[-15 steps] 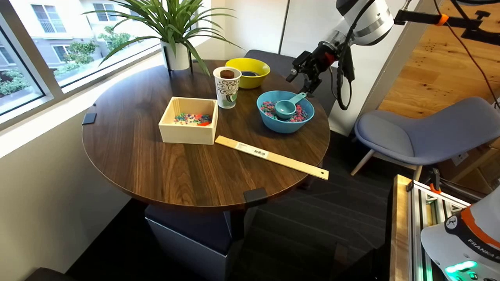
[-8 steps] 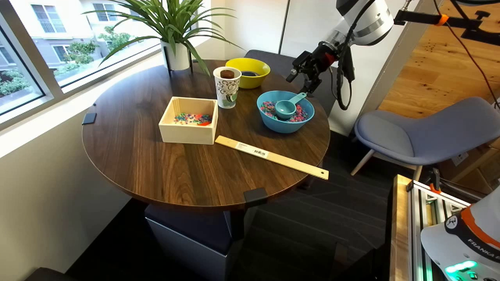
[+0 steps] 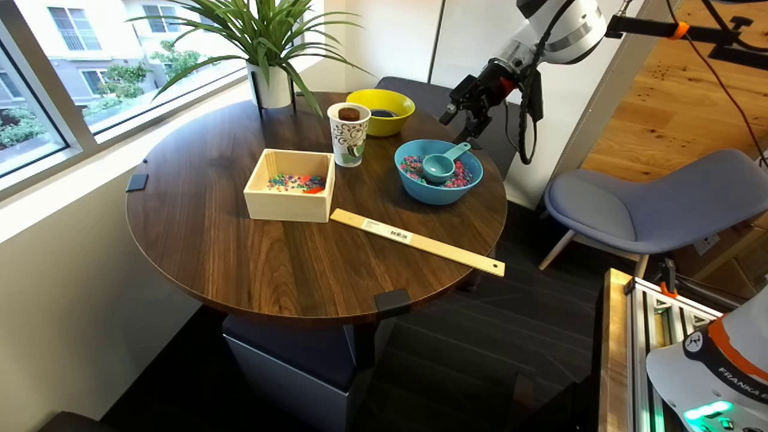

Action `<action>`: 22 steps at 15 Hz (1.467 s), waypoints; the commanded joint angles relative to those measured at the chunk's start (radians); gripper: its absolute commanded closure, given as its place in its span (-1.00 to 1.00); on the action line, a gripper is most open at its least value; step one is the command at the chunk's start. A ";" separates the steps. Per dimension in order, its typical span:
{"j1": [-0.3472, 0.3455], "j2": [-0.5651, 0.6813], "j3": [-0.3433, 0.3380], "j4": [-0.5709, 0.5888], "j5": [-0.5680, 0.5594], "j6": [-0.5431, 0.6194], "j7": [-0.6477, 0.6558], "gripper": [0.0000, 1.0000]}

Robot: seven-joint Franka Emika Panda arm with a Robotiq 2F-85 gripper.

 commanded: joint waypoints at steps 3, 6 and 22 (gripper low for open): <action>0.043 -0.050 0.033 0.000 -0.151 0.000 -0.137 -1.00; 0.050 -0.037 0.042 0.009 -0.166 0.028 -0.158 -1.00; 0.040 -0.021 0.033 0.040 -0.340 -0.054 0.012 -1.00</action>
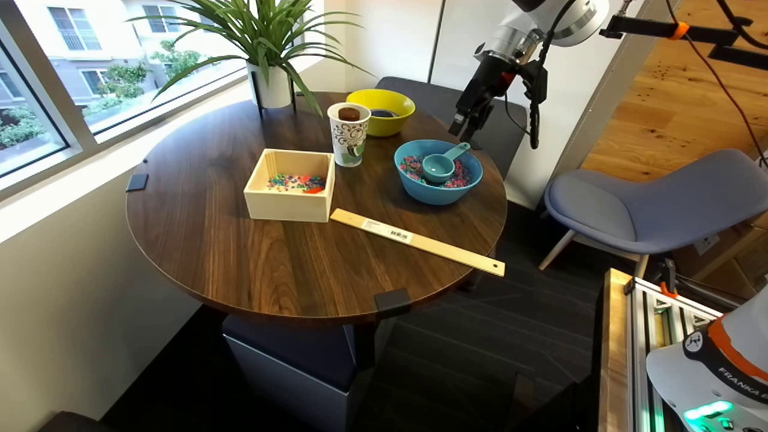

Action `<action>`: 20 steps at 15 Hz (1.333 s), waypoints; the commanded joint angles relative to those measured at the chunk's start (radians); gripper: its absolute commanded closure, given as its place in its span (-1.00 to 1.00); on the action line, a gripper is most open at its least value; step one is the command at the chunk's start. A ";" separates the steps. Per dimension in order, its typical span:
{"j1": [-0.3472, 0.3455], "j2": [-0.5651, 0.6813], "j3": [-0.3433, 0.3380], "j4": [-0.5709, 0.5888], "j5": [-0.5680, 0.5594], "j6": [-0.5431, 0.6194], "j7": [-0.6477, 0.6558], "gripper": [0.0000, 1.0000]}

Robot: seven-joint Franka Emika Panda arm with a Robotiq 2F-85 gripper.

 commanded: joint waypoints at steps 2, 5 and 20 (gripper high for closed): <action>-0.007 0.030 0.015 0.016 -0.014 -0.110 0.021 -1.00; -0.014 0.055 0.014 0.037 -0.010 -0.157 0.029 -0.91; -0.053 0.093 -0.001 0.128 0.113 -0.275 0.109 -1.00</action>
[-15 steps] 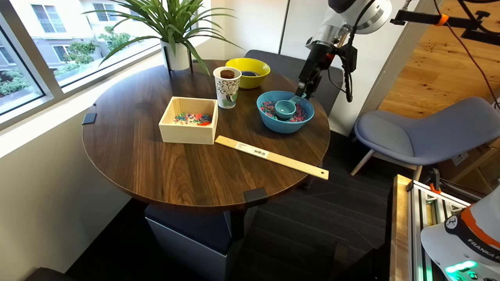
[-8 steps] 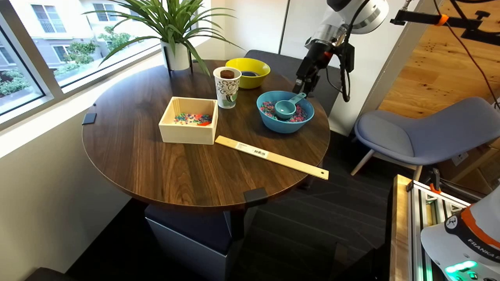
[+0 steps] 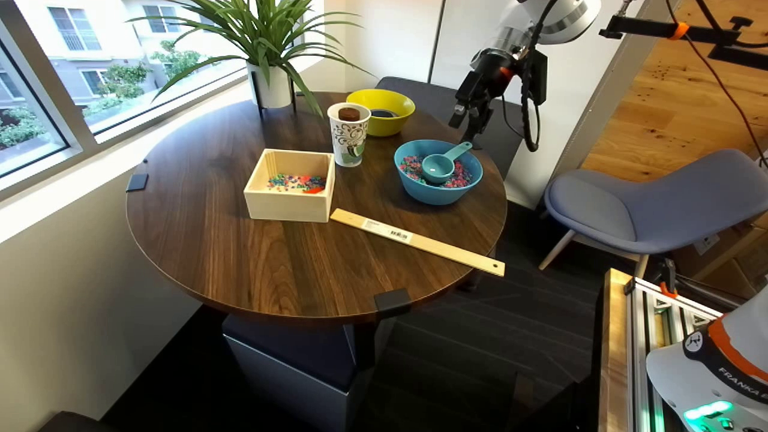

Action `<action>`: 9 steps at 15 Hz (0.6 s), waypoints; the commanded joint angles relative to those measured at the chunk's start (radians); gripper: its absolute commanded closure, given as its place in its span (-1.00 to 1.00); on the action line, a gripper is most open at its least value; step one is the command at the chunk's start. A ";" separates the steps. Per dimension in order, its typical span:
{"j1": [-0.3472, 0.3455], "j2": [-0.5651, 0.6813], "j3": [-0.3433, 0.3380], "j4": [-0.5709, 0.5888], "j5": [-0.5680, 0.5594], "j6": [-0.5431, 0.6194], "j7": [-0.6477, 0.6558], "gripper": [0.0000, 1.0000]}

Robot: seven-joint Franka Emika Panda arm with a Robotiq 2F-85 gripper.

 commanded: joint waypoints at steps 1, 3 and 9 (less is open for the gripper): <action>-0.006 0.029 -0.005 0.040 -0.010 -0.064 0.062 -1.00; -0.006 0.034 -0.004 0.042 -0.004 -0.074 0.072 -1.00; 0.007 0.041 0.008 0.022 -0.003 -0.052 0.076 -1.00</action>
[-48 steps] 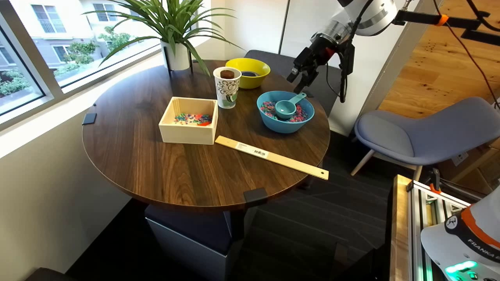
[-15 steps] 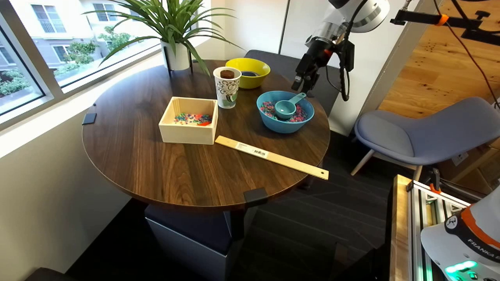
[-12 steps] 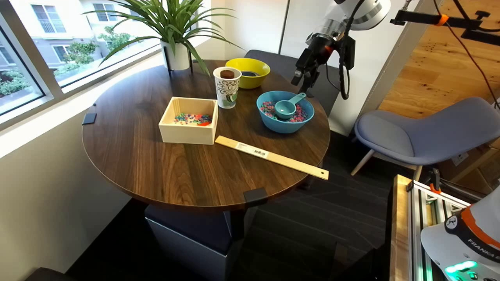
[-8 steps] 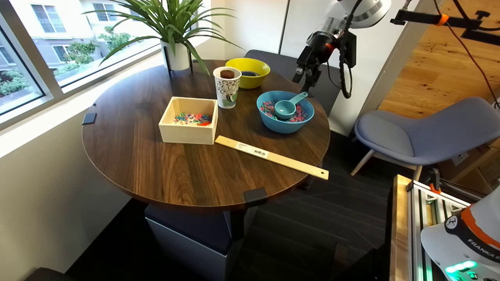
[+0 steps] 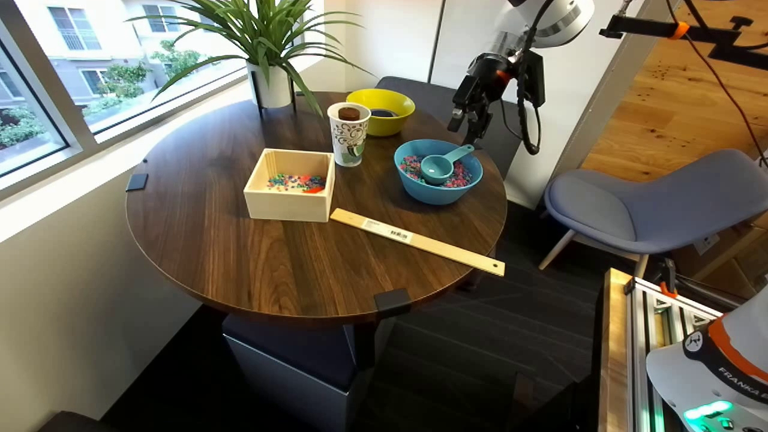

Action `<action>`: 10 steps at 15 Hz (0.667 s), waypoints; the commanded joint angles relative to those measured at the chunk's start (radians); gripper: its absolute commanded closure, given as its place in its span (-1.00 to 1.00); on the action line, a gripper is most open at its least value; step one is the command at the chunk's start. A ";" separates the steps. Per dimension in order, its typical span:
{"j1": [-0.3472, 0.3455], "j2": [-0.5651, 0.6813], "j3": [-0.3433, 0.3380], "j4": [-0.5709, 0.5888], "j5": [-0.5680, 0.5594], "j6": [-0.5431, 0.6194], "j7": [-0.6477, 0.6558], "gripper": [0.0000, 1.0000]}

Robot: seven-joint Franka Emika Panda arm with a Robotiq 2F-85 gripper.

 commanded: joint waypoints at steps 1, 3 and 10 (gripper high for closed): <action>0.010 0.014 0.003 0.005 -0.022 -0.007 0.031 -1.00; 0.008 0.018 0.003 0.007 -0.025 -0.016 0.038 -1.00; -0.014 0.016 0.002 0.032 -0.016 -0.124 0.034 -1.00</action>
